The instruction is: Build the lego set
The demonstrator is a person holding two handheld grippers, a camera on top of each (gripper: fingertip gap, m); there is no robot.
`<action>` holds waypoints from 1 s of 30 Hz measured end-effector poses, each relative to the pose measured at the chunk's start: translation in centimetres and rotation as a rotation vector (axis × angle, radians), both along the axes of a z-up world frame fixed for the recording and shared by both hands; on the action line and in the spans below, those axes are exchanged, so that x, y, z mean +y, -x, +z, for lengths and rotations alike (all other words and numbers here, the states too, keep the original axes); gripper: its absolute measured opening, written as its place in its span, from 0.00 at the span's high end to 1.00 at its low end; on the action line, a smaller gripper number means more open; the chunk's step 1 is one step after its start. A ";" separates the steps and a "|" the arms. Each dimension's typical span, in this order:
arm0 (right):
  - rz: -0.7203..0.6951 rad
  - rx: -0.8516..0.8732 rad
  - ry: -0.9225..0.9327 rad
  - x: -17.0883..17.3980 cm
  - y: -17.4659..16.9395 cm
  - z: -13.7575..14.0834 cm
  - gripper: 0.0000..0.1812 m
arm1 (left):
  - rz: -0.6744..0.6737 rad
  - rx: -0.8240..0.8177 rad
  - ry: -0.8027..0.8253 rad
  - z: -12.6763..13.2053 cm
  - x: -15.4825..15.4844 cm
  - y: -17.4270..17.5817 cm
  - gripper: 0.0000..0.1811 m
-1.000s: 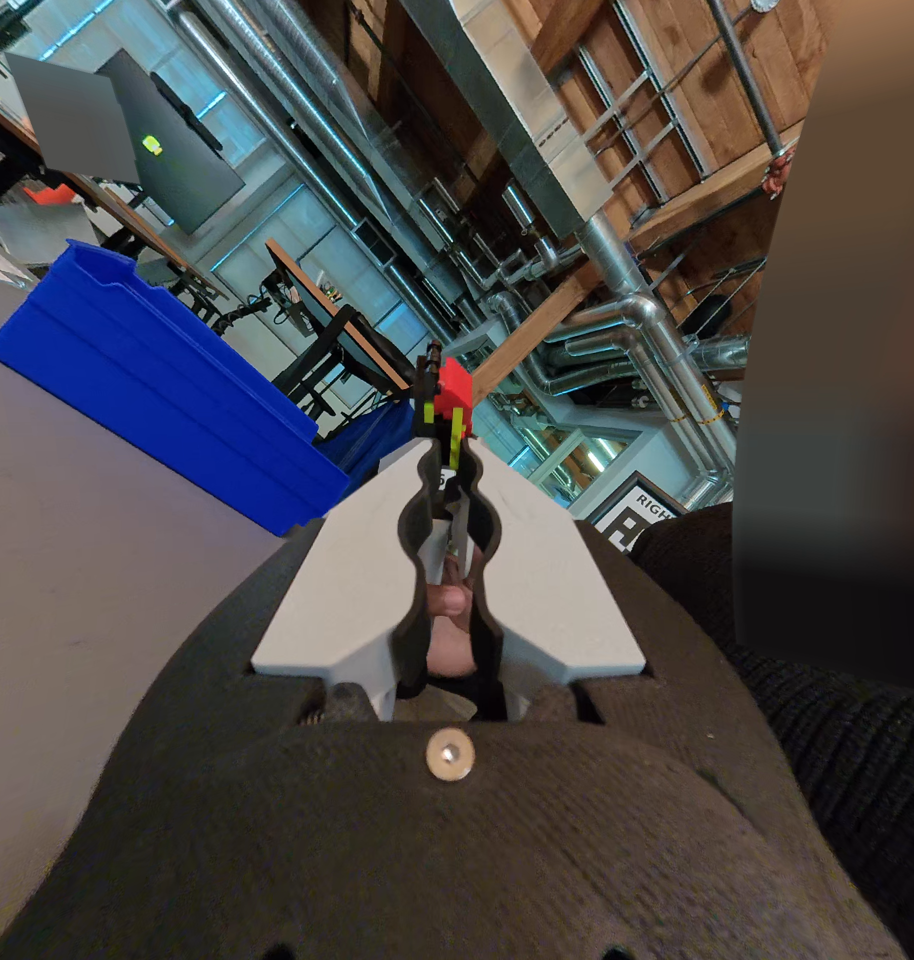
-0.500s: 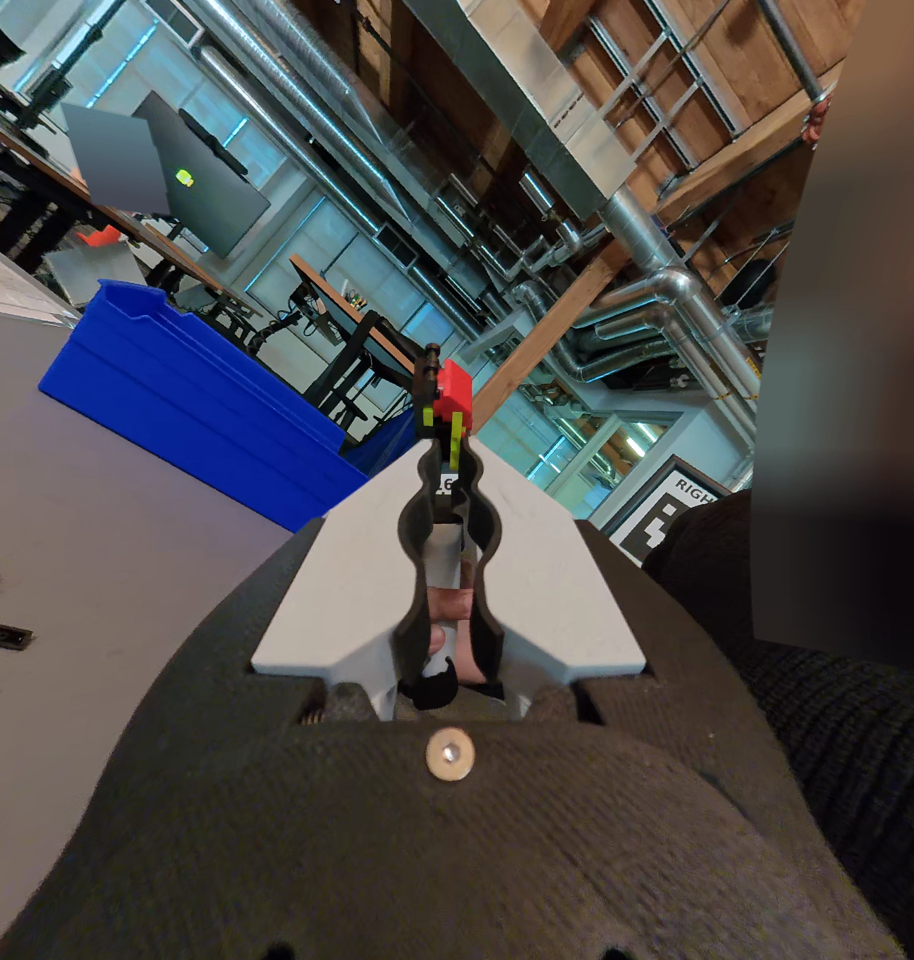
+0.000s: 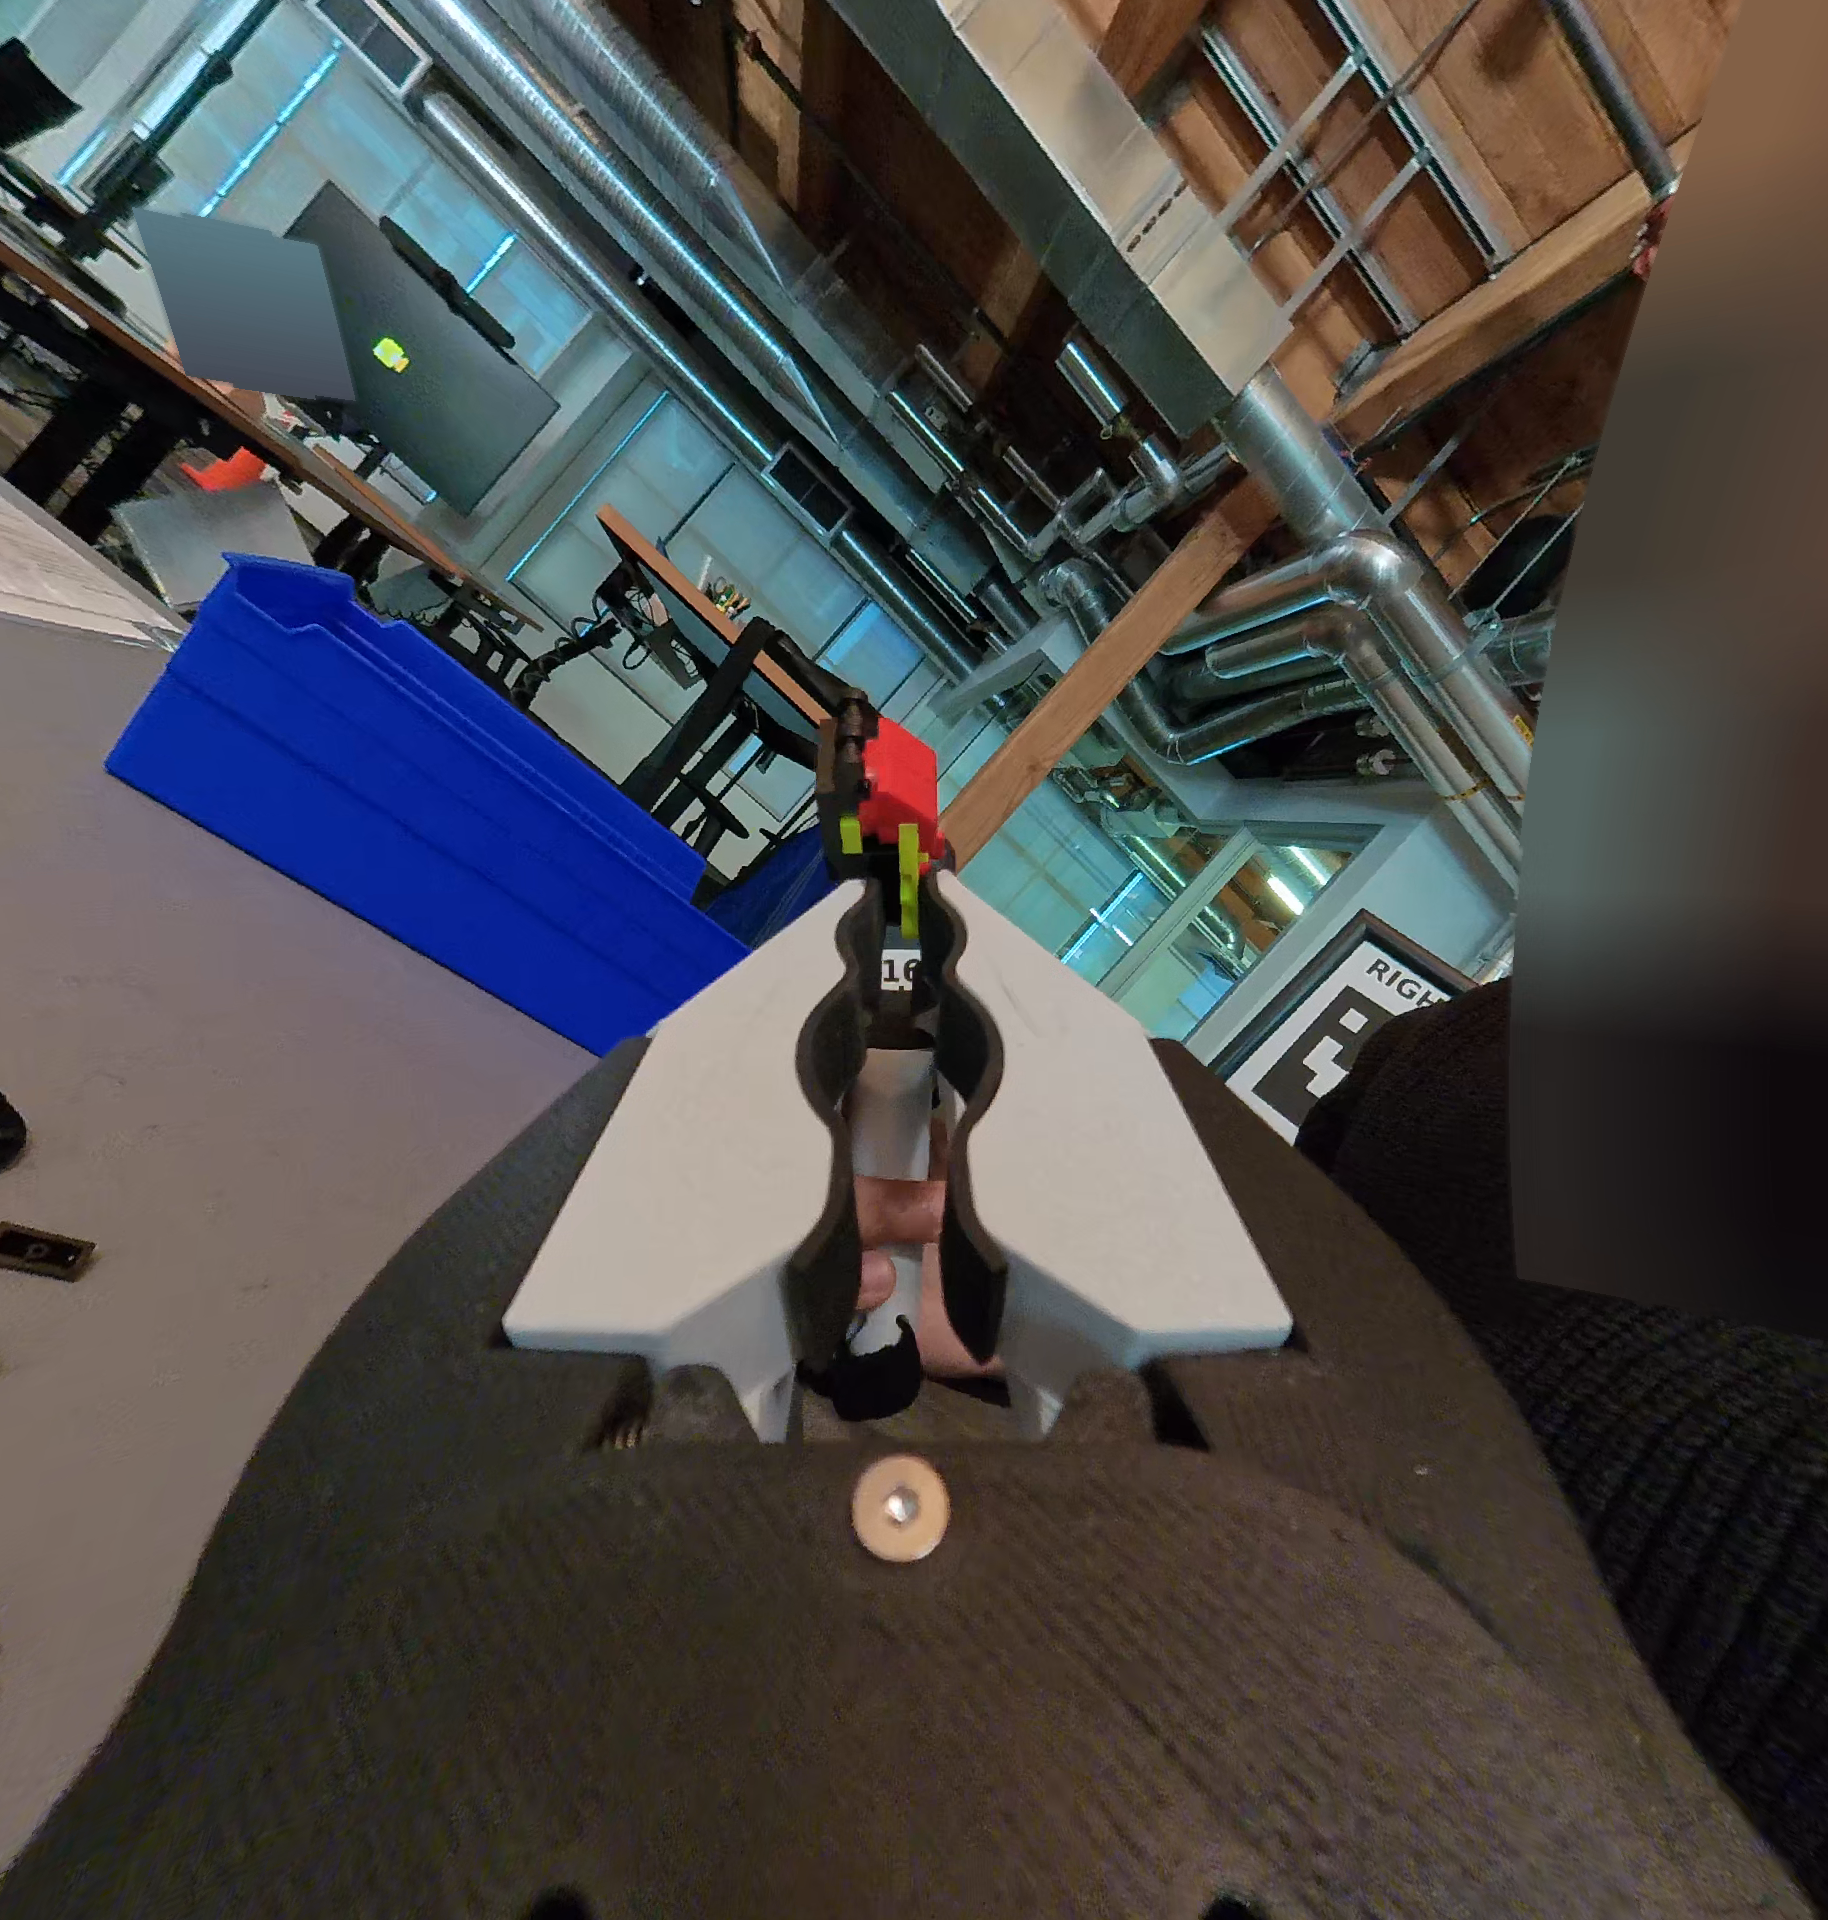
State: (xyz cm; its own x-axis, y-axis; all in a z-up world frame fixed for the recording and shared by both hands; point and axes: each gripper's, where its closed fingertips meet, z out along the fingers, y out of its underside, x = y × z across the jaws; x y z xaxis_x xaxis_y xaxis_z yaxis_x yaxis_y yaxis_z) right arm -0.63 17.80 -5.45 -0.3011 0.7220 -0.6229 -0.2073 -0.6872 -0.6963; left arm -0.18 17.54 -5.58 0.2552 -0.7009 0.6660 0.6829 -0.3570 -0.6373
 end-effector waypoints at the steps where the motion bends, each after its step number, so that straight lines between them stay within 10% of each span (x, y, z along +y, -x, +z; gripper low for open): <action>1: -0.007 0.001 -0.010 0.0 0.0 0.0 0.97 | -0.005 0.000 -0.002 0.0 0.0 0.0 0.99; 30: -0.040 -0.065 -0.120 0.2 -0.1 -0.1 0.97 | -0.063 -0.082 0.054 -0.4 0.1 -0.1 0.96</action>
State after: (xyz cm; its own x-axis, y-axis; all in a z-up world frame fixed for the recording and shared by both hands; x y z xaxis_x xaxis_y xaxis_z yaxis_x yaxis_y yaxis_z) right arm -0.50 17.97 -5.51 -0.2321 0.8032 -0.5486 -0.1845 -0.5902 -0.7859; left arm -0.07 17.61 -6.00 0.1547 -0.6768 0.7197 0.7067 -0.4332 -0.5593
